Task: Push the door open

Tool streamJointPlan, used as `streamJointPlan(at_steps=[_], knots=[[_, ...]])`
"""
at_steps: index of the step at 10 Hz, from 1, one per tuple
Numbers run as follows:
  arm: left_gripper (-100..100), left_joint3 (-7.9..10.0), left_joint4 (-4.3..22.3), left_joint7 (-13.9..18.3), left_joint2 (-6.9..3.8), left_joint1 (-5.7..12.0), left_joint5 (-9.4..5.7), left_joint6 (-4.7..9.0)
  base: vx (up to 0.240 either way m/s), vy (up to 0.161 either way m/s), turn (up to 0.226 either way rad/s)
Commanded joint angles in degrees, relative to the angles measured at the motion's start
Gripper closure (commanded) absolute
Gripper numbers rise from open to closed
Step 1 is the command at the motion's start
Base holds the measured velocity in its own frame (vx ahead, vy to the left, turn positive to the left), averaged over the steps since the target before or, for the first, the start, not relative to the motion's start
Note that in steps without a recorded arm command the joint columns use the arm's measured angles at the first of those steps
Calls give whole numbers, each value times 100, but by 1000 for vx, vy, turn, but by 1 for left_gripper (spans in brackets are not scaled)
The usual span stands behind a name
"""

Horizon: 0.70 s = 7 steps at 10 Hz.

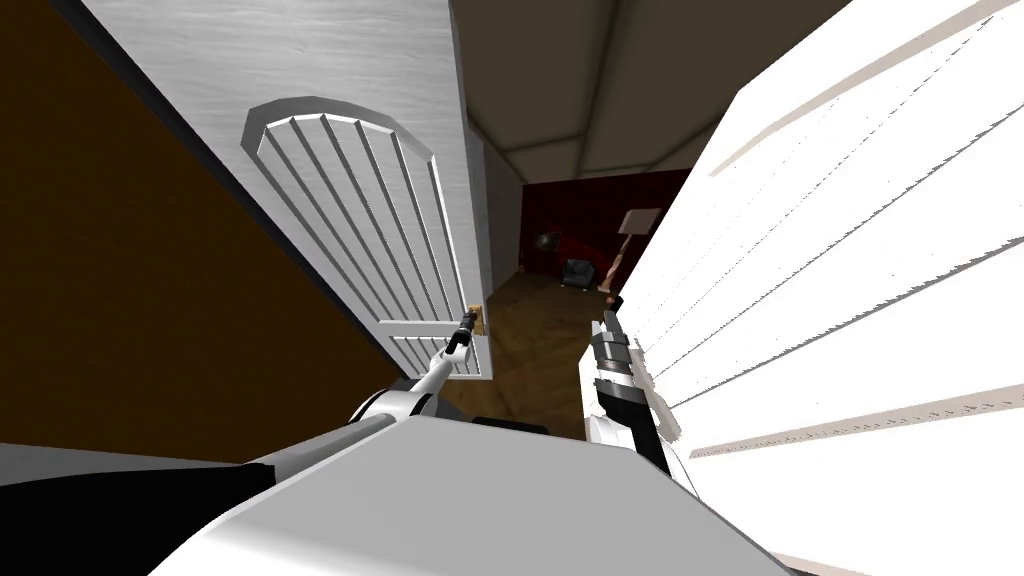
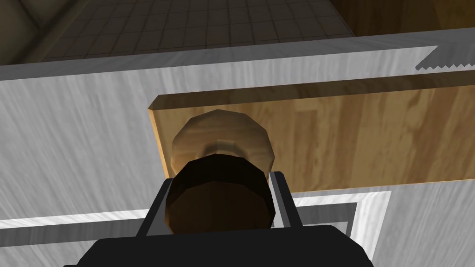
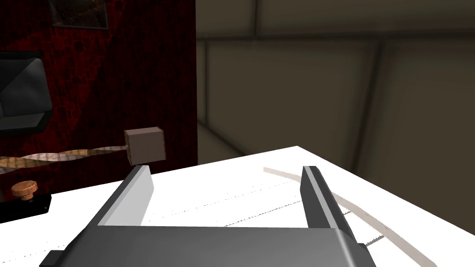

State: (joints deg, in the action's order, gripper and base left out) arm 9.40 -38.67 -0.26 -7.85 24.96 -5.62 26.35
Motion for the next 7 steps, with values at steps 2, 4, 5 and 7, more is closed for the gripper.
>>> streamJointPlan(at_steps=[2,4,5,7], knots=[[100,151,52,-19,-105,31,-56,12,194,-119,68],[100,197,56,-33,-121,26,-72,10,143,-93,50],[100,271,61,-54,-146,19,-97,7,122,-85,34],[100,333,66,-73,-167,14,-118,5,161,-106,61]])
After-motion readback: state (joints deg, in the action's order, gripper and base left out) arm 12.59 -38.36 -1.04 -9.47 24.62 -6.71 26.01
